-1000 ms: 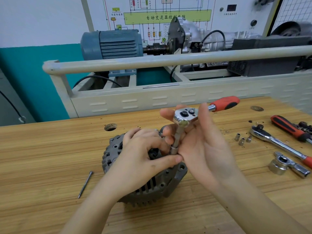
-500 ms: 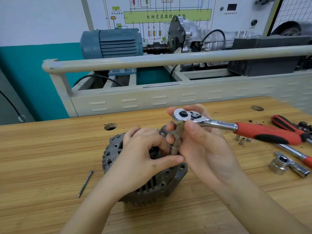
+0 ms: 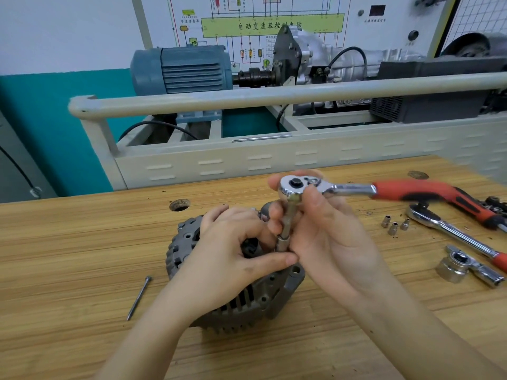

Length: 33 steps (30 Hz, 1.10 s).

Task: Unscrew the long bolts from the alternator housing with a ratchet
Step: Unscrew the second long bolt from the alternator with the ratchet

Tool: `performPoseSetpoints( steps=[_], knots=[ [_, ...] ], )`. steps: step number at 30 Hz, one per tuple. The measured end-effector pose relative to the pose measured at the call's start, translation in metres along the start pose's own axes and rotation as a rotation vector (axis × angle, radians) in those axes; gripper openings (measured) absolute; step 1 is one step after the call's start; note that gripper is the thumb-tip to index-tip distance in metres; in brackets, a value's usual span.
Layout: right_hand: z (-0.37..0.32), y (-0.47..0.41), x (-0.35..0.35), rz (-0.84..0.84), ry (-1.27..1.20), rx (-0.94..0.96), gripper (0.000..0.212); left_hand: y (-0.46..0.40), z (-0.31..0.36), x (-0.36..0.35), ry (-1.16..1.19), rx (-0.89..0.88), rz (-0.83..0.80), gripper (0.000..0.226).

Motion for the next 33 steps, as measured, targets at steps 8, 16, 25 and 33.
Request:
performPoseSetpoints(
  steps=[8,16,25,33],
  knots=[
    [0.0032,-0.0009,-0.0017,0.002,-0.016,-0.032,0.032,0.0009,0.0018,0.0007,0.050,-0.039,-0.025,0.039],
    [0.0009,-0.0001,-0.0009,0.005,-0.029,-0.013,0.029,0.0005,-0.0005,0.0001,0.022,-0.002,0.008,0.051],
    [0.0048,-0.0017,-0.0001,-0.004,-0.091,-0.044,0.035,0.0015,0.0011,-0.0007,0.072,-0.046,-0.038,0.044],
    [0.0021,0.0003,0.0031,0.027,-0.020,-0.040,0.043,0.0007,0.0005,0.0008,0.029,0.003,0.012,0.043]
  ],
)
Point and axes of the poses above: each hand's wrist, its own y-axis away from the middle knuckle, its own x-axis out of the back of the hand, z = x × y, the point moved 8 cm from there along -y, towards the middle knuckle, and after that the axes turned 9 degrees about -z, right-handed, at the moved point
